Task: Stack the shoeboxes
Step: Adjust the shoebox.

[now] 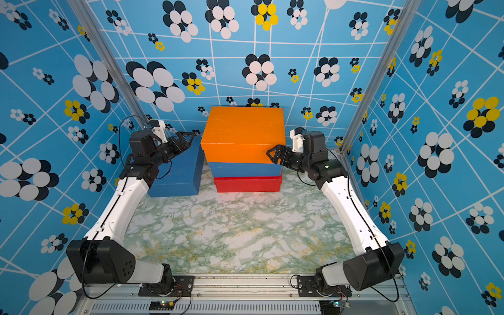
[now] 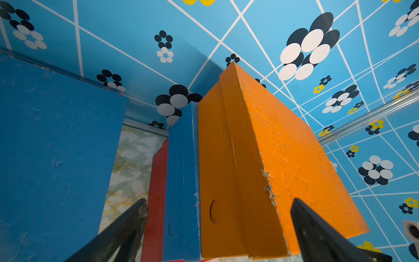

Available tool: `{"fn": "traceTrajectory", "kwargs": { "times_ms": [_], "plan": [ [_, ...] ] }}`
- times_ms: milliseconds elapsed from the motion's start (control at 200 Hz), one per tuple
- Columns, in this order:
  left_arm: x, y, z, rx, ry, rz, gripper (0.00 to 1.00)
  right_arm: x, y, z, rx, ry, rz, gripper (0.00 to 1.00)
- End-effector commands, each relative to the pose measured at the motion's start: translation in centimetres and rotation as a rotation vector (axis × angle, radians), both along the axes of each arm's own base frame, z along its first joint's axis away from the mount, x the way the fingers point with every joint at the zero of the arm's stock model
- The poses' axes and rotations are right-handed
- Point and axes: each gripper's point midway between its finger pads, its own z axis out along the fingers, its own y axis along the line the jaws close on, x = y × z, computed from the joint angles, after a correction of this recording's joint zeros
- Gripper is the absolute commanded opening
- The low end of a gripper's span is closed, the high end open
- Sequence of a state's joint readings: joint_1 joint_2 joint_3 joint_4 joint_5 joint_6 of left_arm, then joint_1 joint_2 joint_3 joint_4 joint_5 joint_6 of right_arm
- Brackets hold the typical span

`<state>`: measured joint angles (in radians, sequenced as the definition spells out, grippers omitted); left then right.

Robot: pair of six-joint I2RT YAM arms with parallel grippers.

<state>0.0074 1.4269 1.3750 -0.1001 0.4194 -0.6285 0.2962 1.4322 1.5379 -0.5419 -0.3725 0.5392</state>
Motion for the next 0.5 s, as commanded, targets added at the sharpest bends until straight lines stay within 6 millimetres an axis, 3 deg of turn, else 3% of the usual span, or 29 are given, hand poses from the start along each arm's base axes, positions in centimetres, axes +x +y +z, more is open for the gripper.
{"fn": "traceTrajectory", "kwargs": {
  "times_ms": [0,50,65,110,495],
  "plan": [
    [-0.3,0.3,0.1,0.003,-0.014,0.003,0.99,0.6,0.7,1.9,0.024,-0.044,0.020,0.94],
    [-0.4,0.4,0.1,0.005,-0.015,0.007,1.00,0.8,0.8,1.4,0.018,-0.035,0.018,0.94],
    [-0.4,0.4,0.1,0.004,-0.014,0.007,0.99,1.0,0.7,2.6,0.024,-0.061,0.016,0.93],
    [-0.4,0.4,0.1,0.006,-0.015,0.009,0.99,1.2,0.7,2.9,0.021,-0.067,0.013,0.94],
    [-0.5,0.7,0.0,0.016,-0.011,0.016,0.99,2.8,0.4,2.8,0.004,-0.063,-0.012,0.94]
  ]
}}
